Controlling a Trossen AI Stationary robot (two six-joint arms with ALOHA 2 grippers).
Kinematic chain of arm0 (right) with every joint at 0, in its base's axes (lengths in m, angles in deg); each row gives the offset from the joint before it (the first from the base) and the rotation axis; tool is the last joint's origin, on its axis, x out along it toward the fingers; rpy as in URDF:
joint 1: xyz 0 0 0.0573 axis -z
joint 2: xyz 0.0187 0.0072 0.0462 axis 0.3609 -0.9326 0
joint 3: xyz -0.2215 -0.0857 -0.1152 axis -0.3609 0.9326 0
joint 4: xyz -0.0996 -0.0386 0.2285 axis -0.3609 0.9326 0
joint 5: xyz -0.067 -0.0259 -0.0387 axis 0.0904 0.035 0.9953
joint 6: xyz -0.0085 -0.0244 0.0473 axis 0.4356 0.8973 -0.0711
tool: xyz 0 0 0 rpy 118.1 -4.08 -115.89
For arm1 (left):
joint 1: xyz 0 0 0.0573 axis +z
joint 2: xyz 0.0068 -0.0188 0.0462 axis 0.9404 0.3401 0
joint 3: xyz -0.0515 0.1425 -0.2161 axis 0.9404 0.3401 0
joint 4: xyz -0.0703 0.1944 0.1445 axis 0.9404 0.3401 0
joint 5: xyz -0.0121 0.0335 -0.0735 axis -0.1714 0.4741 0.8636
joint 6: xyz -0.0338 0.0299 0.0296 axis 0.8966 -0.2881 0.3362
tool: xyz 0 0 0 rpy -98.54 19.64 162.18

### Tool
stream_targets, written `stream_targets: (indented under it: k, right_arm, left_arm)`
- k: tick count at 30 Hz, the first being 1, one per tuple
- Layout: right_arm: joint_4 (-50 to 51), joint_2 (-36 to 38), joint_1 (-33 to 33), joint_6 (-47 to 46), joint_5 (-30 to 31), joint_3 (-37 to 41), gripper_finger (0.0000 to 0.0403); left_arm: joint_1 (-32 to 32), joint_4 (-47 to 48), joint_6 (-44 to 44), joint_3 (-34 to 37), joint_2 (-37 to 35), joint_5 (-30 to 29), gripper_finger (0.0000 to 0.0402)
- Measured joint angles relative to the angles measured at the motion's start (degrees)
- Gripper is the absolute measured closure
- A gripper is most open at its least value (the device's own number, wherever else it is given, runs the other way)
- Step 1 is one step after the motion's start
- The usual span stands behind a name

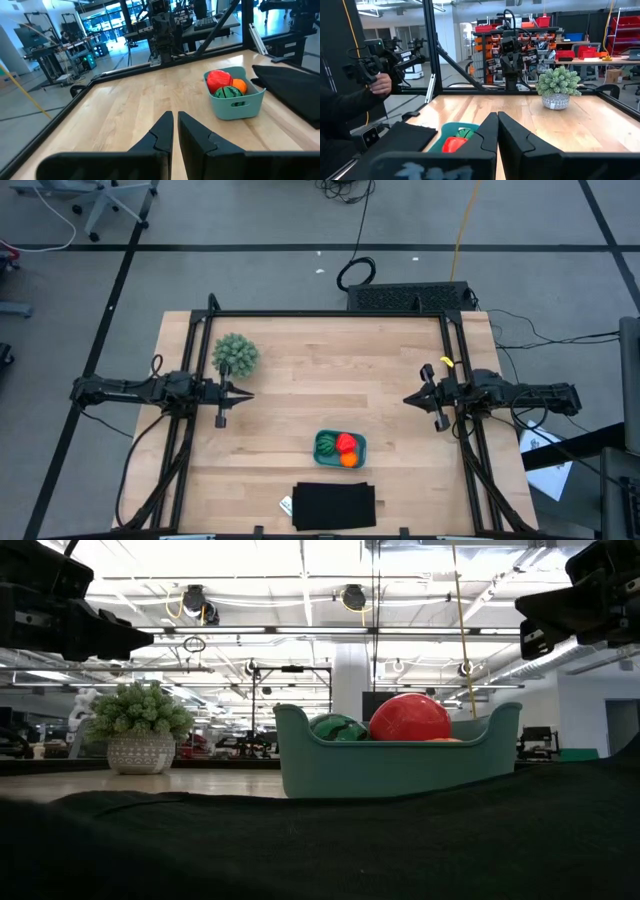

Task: Pick and placing Produce into tupperware
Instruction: Return to Home Position

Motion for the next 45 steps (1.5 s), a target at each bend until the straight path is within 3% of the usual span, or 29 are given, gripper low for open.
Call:
stream_targets:
  k: [45]
  right_arm:
    - [2.57,-0.02,0.02,-0.89,0.00,-0.01,0.0403]
  left_arm:
    - [0.01,-0.31,-0.59,0.03,-0.02,-0.01,0.0371]
